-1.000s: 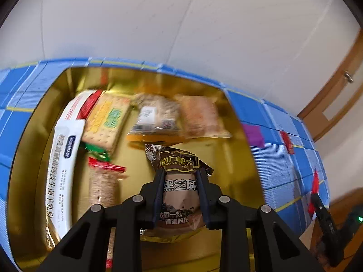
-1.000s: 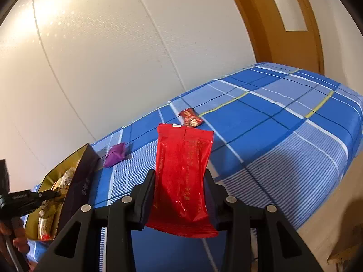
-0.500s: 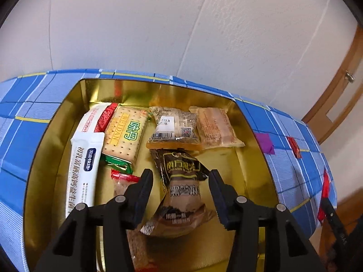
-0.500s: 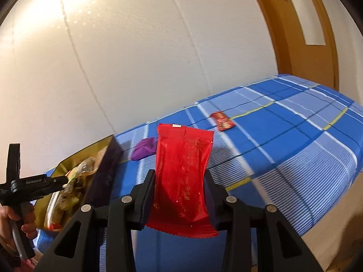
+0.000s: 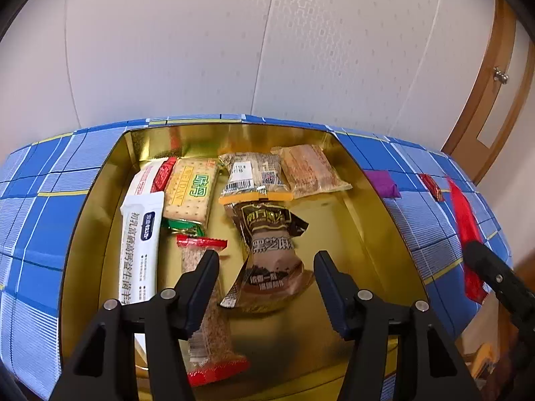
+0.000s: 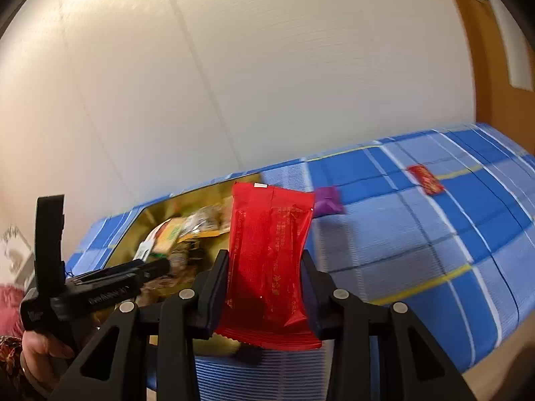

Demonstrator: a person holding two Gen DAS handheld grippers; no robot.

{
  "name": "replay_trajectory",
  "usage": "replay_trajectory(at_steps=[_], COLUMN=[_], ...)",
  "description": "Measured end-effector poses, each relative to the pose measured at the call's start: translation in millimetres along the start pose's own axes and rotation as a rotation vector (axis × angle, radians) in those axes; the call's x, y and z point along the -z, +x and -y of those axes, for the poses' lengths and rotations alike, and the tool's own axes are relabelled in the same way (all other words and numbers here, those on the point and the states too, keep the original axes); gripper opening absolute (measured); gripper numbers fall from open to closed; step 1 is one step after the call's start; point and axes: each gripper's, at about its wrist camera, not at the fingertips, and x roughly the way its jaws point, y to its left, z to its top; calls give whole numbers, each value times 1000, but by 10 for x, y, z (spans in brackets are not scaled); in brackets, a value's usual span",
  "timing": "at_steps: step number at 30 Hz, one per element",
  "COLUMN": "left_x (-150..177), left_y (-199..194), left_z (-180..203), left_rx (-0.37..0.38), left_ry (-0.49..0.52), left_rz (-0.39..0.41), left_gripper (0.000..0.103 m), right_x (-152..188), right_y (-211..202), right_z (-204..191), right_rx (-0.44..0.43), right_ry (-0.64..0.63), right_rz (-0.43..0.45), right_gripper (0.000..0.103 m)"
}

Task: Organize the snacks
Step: 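Lower the red wrapped pack into the gold tray with the right tool and release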

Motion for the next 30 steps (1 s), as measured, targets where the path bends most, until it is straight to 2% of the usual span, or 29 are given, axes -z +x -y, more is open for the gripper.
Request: replay_trajectory(at_steps=[5, 14, 22, 30], left_x=[30, 27, 39, 40], left_y=[-14, -63, -74, -82], left_z=[-9, -68, -142, -201], left_rx=[-4, -19, -8, -15], left_ry=[6, 10, -10, -38], left_rz=[-7, 0, -13, -18], left_gripper=[61, 67, 68, 69], right_x=[-100, -213, -220, -212], right_y=[268, 637, 921, 1084], right_z=[-296, -551, -576, -606], right_rx=[16, 45, 126, 150], right_ry=[-68, -148, -164, -193], right_rz=[-80, -155, -215, -236], right_gripper=[40, 40, 41, 43])
